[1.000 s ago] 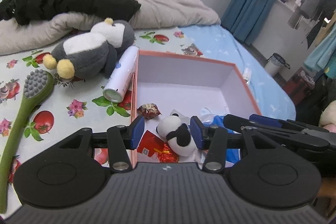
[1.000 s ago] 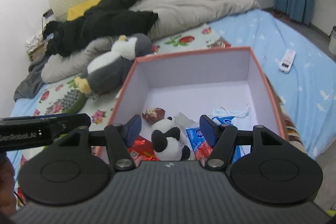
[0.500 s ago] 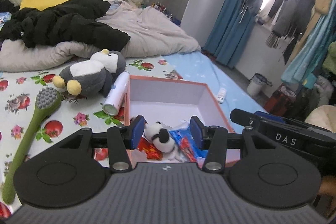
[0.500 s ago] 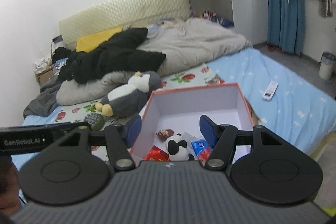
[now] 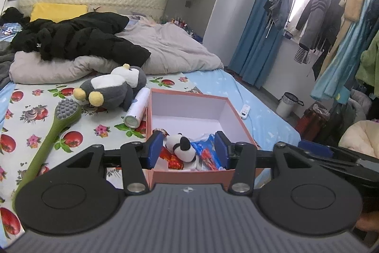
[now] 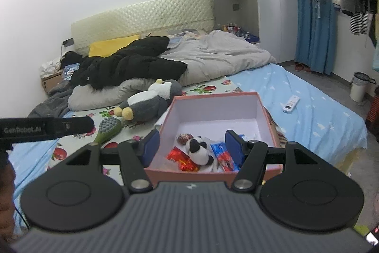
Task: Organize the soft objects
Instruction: 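Withdraw both tools back from the shoebox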
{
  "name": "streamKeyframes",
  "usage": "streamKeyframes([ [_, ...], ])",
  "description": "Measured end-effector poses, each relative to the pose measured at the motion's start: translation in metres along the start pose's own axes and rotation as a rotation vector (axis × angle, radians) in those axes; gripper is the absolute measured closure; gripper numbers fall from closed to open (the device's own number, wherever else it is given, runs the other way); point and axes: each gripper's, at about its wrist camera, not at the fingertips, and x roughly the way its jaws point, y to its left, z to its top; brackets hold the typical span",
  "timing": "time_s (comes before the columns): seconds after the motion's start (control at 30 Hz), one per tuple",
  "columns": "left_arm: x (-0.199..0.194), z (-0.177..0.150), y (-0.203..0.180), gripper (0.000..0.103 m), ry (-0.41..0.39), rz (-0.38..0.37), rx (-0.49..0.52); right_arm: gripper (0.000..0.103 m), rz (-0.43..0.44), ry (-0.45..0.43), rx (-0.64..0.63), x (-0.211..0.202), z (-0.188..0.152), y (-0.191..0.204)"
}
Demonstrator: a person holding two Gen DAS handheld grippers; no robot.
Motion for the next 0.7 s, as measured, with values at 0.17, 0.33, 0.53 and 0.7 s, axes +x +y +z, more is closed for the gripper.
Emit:
streamKeyframes([
  [0.17, -0.009, -0.017, -0.005, 0.049, 0.023, 0.006, 0.003, 0.039, 0.003, 0.021, 0.000, -0.007, -0.011, 0.002],
  [0.33, -0.008, -0.031, -0.008, 0.049, 0.049, 0.019, -0.013, 0.039, 0.005, 0.031, -0.007, -0.007, -0.015, 0.005],
  [0.53, -0.005, -0.033, -0.013, 0.049, 0.056, 0.028, 0.002, 0.039, 0.010, 0.064, 0.013, -0.001, -0.025, 0.001],
  [0.7, 0.000, -0.031, -0.015, 0.049, 0.053, 0.025, 0.006, 0.039, 0.003, 0.075, 0.014, 0.002, -0.029, -0.001],
])
